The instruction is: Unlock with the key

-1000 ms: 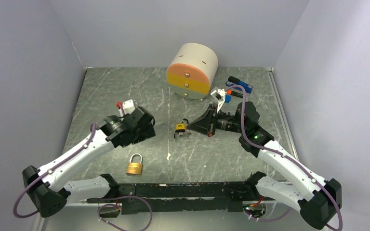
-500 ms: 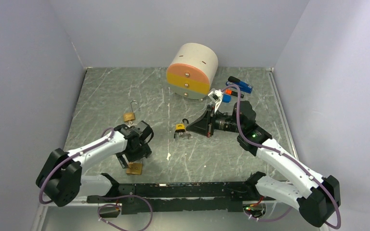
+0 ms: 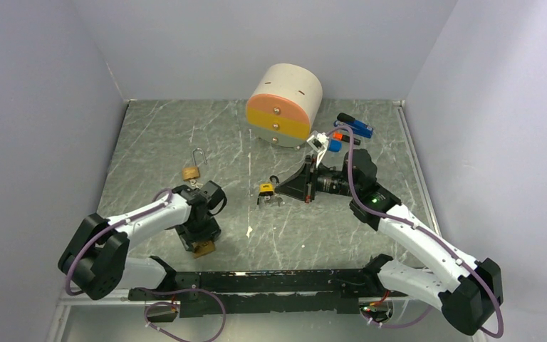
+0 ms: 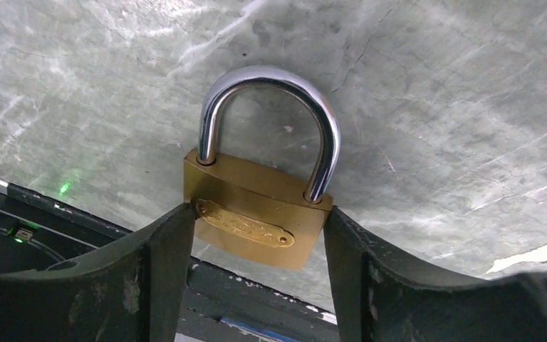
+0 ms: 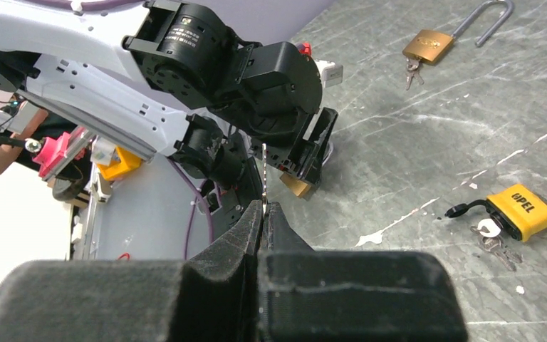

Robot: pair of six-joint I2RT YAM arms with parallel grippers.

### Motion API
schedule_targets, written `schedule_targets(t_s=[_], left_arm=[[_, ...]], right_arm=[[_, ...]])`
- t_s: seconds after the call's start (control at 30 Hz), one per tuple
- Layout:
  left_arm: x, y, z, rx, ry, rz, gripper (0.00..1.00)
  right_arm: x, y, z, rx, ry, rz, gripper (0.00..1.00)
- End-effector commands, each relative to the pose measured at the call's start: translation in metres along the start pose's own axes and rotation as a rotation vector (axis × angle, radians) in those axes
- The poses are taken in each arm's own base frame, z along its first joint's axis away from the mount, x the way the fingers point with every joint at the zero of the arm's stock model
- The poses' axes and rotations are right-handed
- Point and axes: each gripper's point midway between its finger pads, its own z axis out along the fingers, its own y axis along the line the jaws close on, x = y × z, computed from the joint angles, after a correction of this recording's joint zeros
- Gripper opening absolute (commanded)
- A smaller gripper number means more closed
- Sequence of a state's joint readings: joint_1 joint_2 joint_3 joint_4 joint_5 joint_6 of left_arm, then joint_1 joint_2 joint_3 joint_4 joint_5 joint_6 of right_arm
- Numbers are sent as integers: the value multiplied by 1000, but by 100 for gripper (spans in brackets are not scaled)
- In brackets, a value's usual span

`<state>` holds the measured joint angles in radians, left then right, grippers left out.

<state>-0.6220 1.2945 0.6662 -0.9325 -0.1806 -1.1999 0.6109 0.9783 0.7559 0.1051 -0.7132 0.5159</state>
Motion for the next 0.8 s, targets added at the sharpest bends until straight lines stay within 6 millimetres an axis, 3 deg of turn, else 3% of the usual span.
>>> schedule_targets(t_s=[0.0, 0.13, 0.27, 0.43, 0.47, 0.6, 0.67, 0.77], left_arm=[[2, -38, -7, 96, 60, -117, 67], [-10, -48, -14, 100, 23, -159, 77], [-22, -37, -20, 42, -39, -161, 93], [-23, -26, -20, 21, -62, -170, 94], [-24, -25, -20, 24, -68, -164, 92], [-35, -43, -28, 115, -112, -107, 68], [-40, -49, -31, 143, -131, -89, 61], [-45, -43, -26, 87, -155, -96, 54]], right_arm=[[-5, -2, 1, 5, -16, -29, 0], [-5, -3, 0, 13, -17, -35, 0], [-5, -5, -2, 31, -19, -44, 0], [-3, -7, -3, 41, -18, -46, 0], [-3, -7, -3, 42, -18, -45, 0], [-2, -7, -2, 38, -14, -46, 0], [-1, -8, -2, 33, -12, -42, 0], [-1, -7, -1, 29, -11, -40, 0]])
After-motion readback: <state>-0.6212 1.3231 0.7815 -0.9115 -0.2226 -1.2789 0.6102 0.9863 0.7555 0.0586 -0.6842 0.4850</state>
